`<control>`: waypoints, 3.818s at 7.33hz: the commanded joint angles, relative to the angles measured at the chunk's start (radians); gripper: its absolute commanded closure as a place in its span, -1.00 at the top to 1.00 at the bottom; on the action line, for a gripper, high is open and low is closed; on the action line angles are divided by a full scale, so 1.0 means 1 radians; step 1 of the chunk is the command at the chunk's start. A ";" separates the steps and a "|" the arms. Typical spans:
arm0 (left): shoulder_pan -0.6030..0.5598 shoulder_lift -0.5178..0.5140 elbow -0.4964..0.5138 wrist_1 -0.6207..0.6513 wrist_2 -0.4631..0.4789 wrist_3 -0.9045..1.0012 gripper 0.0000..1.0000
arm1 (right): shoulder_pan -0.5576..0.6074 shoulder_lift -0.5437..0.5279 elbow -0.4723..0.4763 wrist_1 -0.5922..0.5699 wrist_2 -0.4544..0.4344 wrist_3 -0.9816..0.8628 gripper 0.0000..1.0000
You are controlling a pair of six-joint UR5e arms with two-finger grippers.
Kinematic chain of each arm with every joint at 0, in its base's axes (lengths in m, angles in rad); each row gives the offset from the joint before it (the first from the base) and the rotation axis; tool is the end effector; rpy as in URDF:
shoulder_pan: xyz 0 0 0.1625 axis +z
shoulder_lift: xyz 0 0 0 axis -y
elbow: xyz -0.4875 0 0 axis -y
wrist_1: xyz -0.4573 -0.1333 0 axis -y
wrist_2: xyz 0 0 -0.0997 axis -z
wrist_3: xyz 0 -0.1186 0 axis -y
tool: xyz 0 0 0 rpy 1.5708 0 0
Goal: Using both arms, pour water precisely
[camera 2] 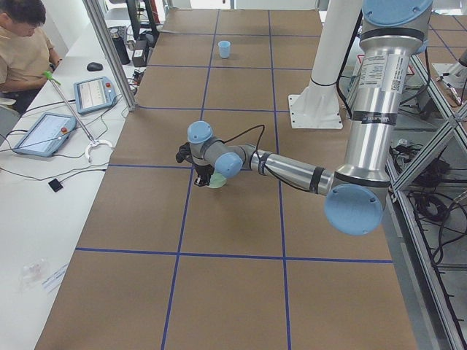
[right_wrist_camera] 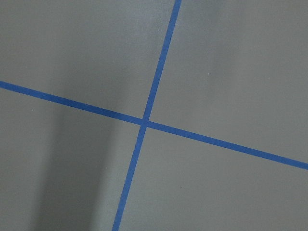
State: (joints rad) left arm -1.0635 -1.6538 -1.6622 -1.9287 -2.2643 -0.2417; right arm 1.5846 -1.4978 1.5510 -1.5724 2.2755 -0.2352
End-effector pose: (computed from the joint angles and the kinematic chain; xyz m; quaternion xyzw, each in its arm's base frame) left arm 0.2524 -0.5724 0.5970 0.1103 0.3956 0.2087 0.8875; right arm 0.0647 -0.5956 0.7095 0.0669 -0.3393 -0.1125 0.9315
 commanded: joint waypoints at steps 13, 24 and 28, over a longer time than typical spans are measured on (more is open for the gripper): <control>-0.447 0.008 -0.003 0.220 -0.078 0.360 1.00 | 0.000 -0.004 -0.006 0.002 -0.002 -0.006 1.00; -0.559 0.132 -0.021 0.444 -0.058 0.315 1.00 | -0.003 -0.006 -0.009 0.000 -0.002 0.000 1.00; -0.550 0.144 -0.024 0.427 -0.057 0.329 1.00 | -0.005 -0.013 -0.009 0.002 -0.001 0.000 1.00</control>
State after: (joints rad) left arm -1.6155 -1.5142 -1.6849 -1.4967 -2.3200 0.0856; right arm 1.5809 -1.5054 1.5417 -1.5713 2.2730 -0.2353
